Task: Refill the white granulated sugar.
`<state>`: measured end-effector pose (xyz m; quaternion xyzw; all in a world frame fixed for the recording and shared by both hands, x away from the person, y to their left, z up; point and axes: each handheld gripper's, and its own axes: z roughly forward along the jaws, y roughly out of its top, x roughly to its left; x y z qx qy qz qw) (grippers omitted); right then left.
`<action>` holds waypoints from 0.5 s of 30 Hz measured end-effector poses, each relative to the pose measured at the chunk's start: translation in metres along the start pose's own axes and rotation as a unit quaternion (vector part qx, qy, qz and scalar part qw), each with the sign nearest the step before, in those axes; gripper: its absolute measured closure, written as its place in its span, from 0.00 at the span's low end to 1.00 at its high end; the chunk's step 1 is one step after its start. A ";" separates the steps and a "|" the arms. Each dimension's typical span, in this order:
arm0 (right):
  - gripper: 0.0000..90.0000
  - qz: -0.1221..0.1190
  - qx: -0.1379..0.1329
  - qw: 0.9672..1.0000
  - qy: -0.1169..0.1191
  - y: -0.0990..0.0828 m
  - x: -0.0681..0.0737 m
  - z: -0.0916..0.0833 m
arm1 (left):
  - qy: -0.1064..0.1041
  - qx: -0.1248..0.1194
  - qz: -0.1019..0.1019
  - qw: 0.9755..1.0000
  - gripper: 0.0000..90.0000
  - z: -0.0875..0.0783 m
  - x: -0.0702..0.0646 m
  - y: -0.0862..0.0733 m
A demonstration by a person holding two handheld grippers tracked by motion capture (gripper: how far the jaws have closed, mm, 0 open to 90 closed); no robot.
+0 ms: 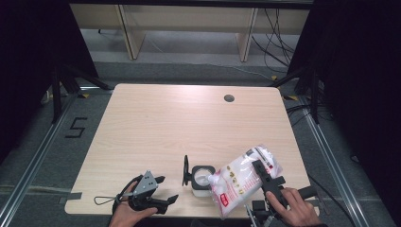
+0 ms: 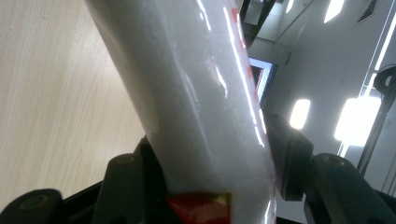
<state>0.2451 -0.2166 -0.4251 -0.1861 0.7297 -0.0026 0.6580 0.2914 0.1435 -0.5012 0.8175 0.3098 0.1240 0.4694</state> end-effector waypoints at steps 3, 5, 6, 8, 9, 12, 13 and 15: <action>0.56 0.011 0.008 1.000 0.012 0.000 0.002 -0.001 | 0.003 0.005 0.008 1.000 0.22 -0.001 0.001 0.000; 0.56 0.009 0.007 1.000 0.013 -0.001 0.001 -0.001 | 0.000 -0.001 0.001 1.000 0.22 0.000 0.000 0.000; 0.56 0.008 0.007 1.000 0.013 0.000 0.001 -0.001 | 0.000 -0.001 -0.001 1.000 0.22 0.000 0.000 0.000; 0.56 0.012 0.008 1.000 0.012 -0.001 0.002 -0.001 | -0.001 -0.005 -0.004 1.000 0.22 0.000 -0.001 0.000; 0.56 0.008 0.008 1.000 0.012 0.000 0.001 -0.001 | 0.003 0.005 0.011 1.000 0.22 -0.001 0.001 0.000; 0.56 0.007 0.008 1.000 0.013 0.000 0.001 -0.001 | 0.004 0.006 0.001 1.000 0.22 -0.001 0.000 0.000; 0.56 0.009 0.007 1.000 0.011 0.000 0.002 -0.001 | 0.002 -0.005 -0.007 1.000 0.22 0.000 -0.002 0.000; 0.56 0.008 0.007 1.000 0.009 0.000 0.001 -0.001 | 0.000 -0.005 -0.008 1.000 0.22 0.000 -0.002 0.000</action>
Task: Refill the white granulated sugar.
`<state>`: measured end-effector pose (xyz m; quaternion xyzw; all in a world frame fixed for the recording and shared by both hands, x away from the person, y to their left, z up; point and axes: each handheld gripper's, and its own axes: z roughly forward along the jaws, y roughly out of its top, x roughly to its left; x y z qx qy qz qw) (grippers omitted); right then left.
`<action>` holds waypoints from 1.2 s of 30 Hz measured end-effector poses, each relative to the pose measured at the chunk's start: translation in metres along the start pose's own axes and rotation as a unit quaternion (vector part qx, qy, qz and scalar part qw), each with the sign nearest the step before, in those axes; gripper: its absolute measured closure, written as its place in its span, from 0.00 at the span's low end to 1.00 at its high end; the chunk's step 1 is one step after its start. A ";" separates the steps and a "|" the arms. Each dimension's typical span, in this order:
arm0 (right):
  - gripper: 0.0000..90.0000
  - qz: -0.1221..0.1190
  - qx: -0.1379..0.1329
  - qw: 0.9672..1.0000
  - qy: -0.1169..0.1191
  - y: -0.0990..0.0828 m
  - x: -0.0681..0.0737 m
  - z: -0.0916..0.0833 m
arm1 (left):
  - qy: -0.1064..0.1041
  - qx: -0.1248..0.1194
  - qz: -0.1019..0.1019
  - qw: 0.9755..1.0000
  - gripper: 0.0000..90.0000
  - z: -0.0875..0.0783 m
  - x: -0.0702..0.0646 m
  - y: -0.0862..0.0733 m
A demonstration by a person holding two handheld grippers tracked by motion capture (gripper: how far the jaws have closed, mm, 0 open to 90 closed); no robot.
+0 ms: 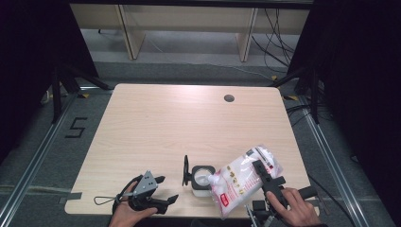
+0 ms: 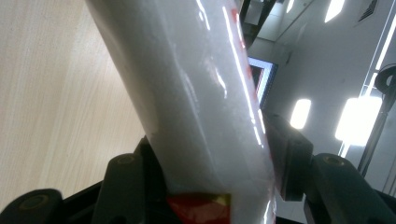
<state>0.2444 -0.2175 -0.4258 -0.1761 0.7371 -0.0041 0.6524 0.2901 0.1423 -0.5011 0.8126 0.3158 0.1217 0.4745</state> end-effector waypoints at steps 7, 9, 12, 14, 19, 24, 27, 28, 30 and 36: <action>0.56 0.005 0.003 1.000 0.005 0.000 0.001 0.000 | -0.001 0.002 0.009 1.000 0.22 -0.001 0.001 0.000; 0.56 -0.007 -0.005 1.000 -0.008 0.000 0.000 0.000 | 0.001 0.001 0.010 1.000 0.22 0.000 0.001 0.001; 0.56 -0.005 -0.003 1.000 -0.006 0.001 0.000 0.000 | 0.000 0.002 0.009 1.000 0.22 -0.001 0.001 0.000; 0.56 -0.007 -0.004 1.000 -0.007 0.001 0.000 0.000 | -0.001 0.001 0.009 1.000 0.22 -0.001 0.001 0.001; 0.56 -0.004 0.001 1.000 0.003 0.000 0.000 -0.001 | 0.000 0.001 -0.003 1.000 0.22 0.000 0.000 0.000; 0.56 -0.006 0.000 1.000 0.001 0.000 -0.001 0.000 | -0.001 0.001 0.009 1.000 0.22 -0.001 0.001 0.001; 0.56 0.007 0.002 1.000 0.003 0.000 0.001 0.000 | 0.000 0.003 0.011 1.000 0.22 0.000 0.002 0.000; 0.56 0.003 0.001 1.000 0.005 0.000 0.001 0.000 | -0.001 0.000 0.005 1.000 0.22 0.000 0.001 0.000; 0.56 -0.004 0.001 1.000 0.003 0.000 0.000 -0.001 | 0.000 0.002 0.007 1.000 0.22 -0.001 0.001 0.000; 0.56 -0.003 0.001 1.000 0.002 0.001 0.000 -0.001 | 0.000 0.000 0.000 1.000 0.22 0.000 0.000 0.000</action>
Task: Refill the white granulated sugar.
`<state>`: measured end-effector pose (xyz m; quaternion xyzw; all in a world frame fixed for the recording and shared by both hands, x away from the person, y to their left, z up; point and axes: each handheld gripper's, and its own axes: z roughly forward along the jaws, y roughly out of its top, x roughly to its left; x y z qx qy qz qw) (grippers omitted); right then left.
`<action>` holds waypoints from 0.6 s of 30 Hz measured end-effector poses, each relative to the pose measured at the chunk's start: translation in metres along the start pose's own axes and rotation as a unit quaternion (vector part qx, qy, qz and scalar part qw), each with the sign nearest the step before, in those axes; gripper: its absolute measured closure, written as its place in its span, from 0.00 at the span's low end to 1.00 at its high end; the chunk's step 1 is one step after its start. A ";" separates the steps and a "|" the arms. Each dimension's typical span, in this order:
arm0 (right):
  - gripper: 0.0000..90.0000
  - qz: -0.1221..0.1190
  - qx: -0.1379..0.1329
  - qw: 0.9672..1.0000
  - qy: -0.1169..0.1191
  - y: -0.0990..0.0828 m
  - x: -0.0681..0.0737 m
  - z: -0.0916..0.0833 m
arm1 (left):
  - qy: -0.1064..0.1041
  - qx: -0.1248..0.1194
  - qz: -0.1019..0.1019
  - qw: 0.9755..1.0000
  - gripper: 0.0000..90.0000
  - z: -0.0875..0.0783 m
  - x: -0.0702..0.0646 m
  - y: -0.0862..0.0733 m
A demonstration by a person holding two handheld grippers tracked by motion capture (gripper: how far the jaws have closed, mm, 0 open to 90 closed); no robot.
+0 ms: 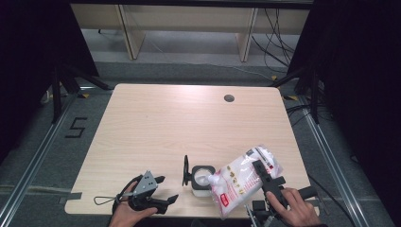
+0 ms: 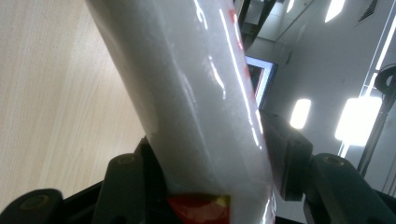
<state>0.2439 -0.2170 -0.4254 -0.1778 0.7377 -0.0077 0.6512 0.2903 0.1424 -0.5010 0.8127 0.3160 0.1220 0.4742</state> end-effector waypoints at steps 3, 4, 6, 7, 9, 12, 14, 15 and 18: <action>0.56 -0.004 -0.006 1.000 -0.009 0.000 0.000 0.001 | 0.005 0.010 0.005 1.000 0.22 -0.001 0.001 0.000; 0.56 -0.001 -0.004 1.000 -0.007 0.000 0.000 0.000 | 0.001 0.000 -0.004 1.000 0.22 0.000 0.000 0.000; 0.56 0.010 -0.001 1.000 -0.002 0.000 0.001 0.001 | 0.004 0.009 0.009 1.000 0.22 -0.001 0.002 0.000; 0.56 0.006 -0.001 1.000 0.000 0.000 0.001 0.001 | 0.005 0.012 0.006 1.000 0.22 -0.001 0.002 0.000; 0.56 -0.002 -0.005 1.000 -0.006 0.000 0.000 0.001 | 0.002 0.001 -0.003 1.000 0.22 0.000 0.000 0.000; 0.56 -0.005 -0.007 1.000 -0.010 0.000 -0.001 0.001 | -0.002 0.000 0.006 1.000 0.22 0.000 0.001 0.000; 0.56 -0.003 -0.004 1.000 -0.007 0.000 0.000 0.000 | -0.001 0.002 0.009 1.000 0.22 -0.001 0.001 0.000; 0.56 -0.005 -0.004 1.000 -0.006 0.001 0.000 0.000 | -0.001 0.001 0.009 1.000 0.22 -0.001 0.001 0.000; 0.56 -0.002 -0.004 1.000 -0.007 0.000 0.000 0.000 | 0.000 0.002 0.009 1.000 0.22 -0.001 0.001 0.000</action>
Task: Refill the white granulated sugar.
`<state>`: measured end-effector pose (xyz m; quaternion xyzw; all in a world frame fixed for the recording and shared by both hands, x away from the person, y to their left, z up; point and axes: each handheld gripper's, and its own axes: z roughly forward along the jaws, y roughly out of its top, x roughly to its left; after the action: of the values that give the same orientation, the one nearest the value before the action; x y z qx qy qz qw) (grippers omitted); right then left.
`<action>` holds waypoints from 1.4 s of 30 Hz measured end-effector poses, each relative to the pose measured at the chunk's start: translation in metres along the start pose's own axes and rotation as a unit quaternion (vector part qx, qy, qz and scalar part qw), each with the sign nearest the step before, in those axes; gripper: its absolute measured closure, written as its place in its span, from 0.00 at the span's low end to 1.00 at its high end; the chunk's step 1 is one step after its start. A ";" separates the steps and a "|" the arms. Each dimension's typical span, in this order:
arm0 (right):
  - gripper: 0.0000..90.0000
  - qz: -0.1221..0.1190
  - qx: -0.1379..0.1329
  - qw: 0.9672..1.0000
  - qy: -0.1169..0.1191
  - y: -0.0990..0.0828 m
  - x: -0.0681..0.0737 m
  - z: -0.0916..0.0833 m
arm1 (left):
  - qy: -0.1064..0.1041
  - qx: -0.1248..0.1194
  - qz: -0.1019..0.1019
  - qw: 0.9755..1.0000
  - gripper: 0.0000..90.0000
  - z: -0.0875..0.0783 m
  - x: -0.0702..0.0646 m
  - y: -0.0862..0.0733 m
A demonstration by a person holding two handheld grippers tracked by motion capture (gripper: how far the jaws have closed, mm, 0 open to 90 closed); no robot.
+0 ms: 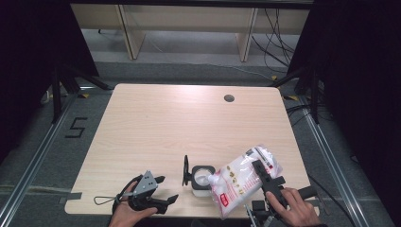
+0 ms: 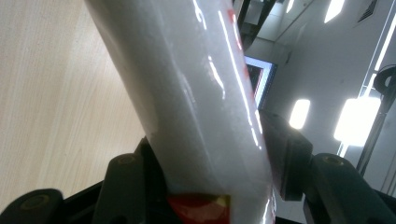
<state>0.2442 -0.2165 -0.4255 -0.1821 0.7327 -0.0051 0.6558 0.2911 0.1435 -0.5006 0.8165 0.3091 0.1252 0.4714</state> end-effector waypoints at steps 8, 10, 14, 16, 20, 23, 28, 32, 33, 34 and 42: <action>0.57 0.000 -0.001 1.000 0.002 0.000 0.000 0.000 | 0.001 -0.001 -0.005 1.000 0.22 0.000 -0.001 0.000; 0.57 0.006 0.001 1.000 0.008 -0.001 0.000 0.000 | 0.001 -0.001 0.001 1.000 0.22 0.000 0.000 0.000; 0.57 0.012 0.003 1.000 0.009 -0.001 0.001 0.000 | -0.001 -0.001 0.001 1.000 0.22 0.000 0.000 0.000; 0.57 0.013 0.006 1.000 0.013 -0.001 0.001 0.000 | -0.001 -0.001 0.001 1.000 0.22 0.000 0.000 0.000; 0.57 0.011 0.000 1.000 0.004 -0.002 0.002 0.001 | 0.002 -0.001 -0.012 1.000 0.22 0.000 -0.002 -0.001; 0.58 0.010 0.006 1.000 0.014 -0.001 0.002 -0.001 | 0.000 -0.001 -0.012 1.000 0.22 0.000 -0.001 0.000; 0.58 0.001 0.003 1.000 0.013 -0.001 0.001 0.000 | -0.001 -0.001 0.001 1.000 0.22 0.000 0.000 0.000; 0.59 -0.002 -0.001 1.000 0.007 -0.001 0.000 0.001 | 0.000 -0.001 0.000 1.000 0.22 0.000 0.000 0.000; 0.59 -0.002 0.000 1.000 0.008 -0.001 0.001 0.001 | -0.001 -0.001 0.001 1.000 0.22 0.000 0.000 0.000; 0.59 0.001 0.004 1.000 0.013 -0.001 0.001 0.000 | -0.001 -0.001 0.001 1.000 0.22 0.000 0.000 0.000; 0.59 -0.002 -0.001 1.000 0.005 -0.001 0.001 0.001 | 0.000 -0.001 0.000 1.000 0.22 0.000 0.000 0.000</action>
<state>0.2453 -0.2177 -0.4268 -0.1843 0.7357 -0.0067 0.6517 0.2911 0.1435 -0.5004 0.8162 0.3084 0.1254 0.4721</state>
